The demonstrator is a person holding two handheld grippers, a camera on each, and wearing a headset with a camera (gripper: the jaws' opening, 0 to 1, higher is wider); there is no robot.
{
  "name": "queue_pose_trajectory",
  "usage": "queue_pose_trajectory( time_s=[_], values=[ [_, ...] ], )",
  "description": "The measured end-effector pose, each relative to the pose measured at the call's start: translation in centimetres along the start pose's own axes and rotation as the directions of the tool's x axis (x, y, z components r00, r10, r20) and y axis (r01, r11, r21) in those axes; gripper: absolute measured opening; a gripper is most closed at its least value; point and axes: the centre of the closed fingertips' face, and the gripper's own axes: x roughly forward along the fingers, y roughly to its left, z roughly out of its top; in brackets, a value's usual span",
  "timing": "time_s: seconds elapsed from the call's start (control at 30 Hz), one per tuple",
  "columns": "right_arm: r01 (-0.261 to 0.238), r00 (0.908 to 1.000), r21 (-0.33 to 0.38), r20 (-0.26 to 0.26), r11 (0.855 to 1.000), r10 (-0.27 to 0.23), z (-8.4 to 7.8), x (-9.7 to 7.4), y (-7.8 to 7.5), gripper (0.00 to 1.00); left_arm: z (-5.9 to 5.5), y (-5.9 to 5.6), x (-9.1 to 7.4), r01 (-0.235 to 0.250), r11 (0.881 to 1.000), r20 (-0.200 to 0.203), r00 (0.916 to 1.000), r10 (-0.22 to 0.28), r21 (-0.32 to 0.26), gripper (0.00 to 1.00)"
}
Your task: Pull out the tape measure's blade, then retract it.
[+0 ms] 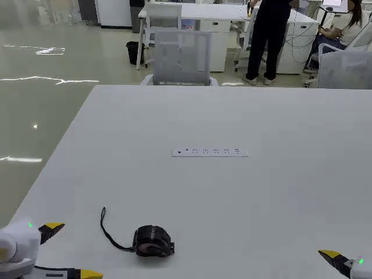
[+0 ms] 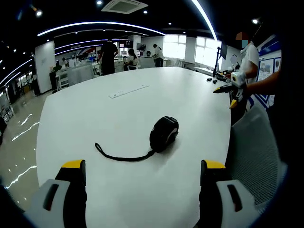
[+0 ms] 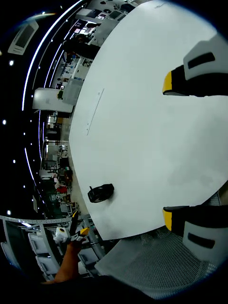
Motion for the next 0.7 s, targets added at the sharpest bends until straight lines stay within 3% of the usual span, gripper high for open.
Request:
queue_pose_trajectory(
  time_s=[0.2, 0.47, 0.7],
  values=[
    [-0.024, 0.9997, -0.020, 0.009, 1.000, 0.025, 0.9, 1.2, 0.3, 0.98, 1.2, 0.0, 0.9, 0.030, 0.999, -0.008, 0.9995, -0.030, 0.031, 0.99],
    [-0.068, 0.9972, -0.068, 0.027, 0.995, 0.070, 2.5, 2.6, 1.1, 0.98, 1.4, -0.1, 1.9, 0.066, 0.995, -0.047, 0.9969, -0.063, 0.075, 0.99],
    [-0.116, 0.9926, -0.104, 0.025, 0.988, 0.119, 3.8, 3.9, 1.9, 0.96, 2.7, -0.1, 2.7, 0.091, 0.989, -0.057, 0.9948, -0.084, 0.117, 0.99]
  ],
)
